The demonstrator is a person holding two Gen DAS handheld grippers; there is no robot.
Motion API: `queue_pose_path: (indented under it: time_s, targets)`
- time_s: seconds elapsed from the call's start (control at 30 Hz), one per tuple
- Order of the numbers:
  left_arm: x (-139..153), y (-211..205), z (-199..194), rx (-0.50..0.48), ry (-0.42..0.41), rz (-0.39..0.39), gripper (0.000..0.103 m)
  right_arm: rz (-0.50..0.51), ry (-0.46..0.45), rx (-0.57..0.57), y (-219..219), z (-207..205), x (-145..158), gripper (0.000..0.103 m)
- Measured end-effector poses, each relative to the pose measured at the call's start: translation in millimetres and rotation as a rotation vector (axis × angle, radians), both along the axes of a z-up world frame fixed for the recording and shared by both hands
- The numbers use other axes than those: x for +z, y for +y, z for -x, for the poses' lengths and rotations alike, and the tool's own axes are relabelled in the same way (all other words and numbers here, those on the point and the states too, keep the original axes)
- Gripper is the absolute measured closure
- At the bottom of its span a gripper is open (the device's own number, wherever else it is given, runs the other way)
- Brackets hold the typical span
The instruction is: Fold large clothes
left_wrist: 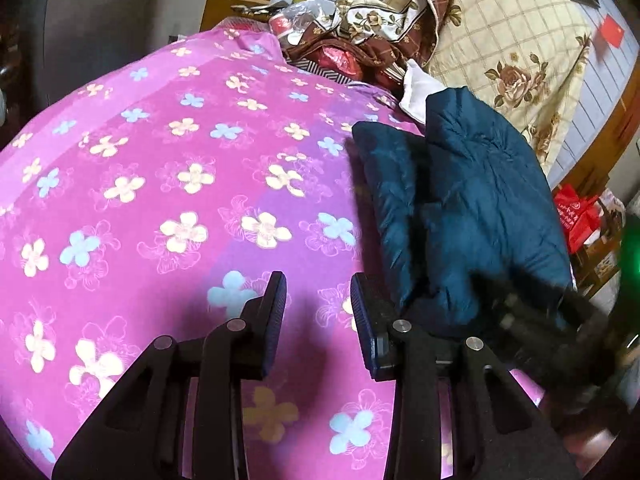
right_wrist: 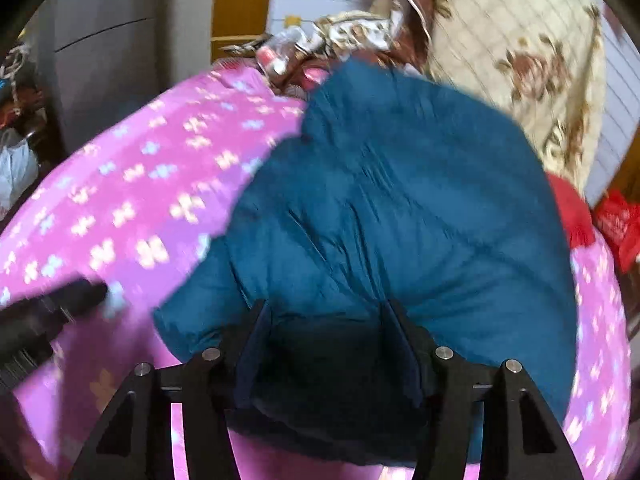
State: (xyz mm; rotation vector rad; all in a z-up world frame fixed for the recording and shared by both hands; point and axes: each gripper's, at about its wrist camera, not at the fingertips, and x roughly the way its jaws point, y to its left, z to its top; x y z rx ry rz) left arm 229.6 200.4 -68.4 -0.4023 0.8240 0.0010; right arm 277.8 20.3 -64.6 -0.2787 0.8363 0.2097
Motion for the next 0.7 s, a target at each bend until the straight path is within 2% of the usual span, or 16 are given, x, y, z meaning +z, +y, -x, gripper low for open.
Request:
queue_pose_path:
  time_s: [0.13, 0.3, 0.33, 0.37, 0.4, 0.43, 0.47, 0.5, 0.57, 0.67, 0.7]
  targets:
    - [2, -8, 2, -0.008, -0.005, -0.033, 0.07, 0.029, -0.04, 0.013, 3, 13, -1, 0.047]
    - [15, -14, 14, 0.055, -0.07, -0.149, 0.068, -0.112, -0.083, 0.01, -21, 51, 21, 0.047]
    - [21, -17, 19, 0.074, -0.1, -0.188, 0.058, -0.122, -0.082, 0.01, -29, 62, 23, 0.047]
    - [28, -20, 26, 0.11, -0.137, -0.242, 0.043, -0.127, -0.081, 0.007, -37, 72, 24, 0.047]
    - [35, -23, 35, 0.147, -0.182, -0.292, 0.032, -0.129, -0.081, 0.001, -45, 81, 25, 0.047]
    - [40, -25, 42, 0.172, -0.219, -0.324, 0.029, -0.13, -0.083, -0.013, -56, 92, 25, 0.047]
    - [51, -30, 58, 0.208, -0.294, -0.375, 0.026, -0.132, -0.089, -0.037, -69, 104, 27, 0.047]
    - [57, -31, 66, 0.222, -0.329, -0.392, 0.022, -0.137, -0.095, -0.064, -83, 115, 29, 0.047]
    - [73, -36, 95, 0.257, -0.432, -0.419, 0.016, -0.143, -0.096, -0.11, -108, 134, 30, 0.039]
    - [92, -39, 133, 0.299, -0.535, -0.39, 0.0, -0.139, -0.084, -0.17, -141, 160, 25, 0.036]
    - [97, -39, 144, 0.309, -0.555, -0.375, 0.0, -0.138, -0.076, -0.183, -151, 170, 23, 0.036]
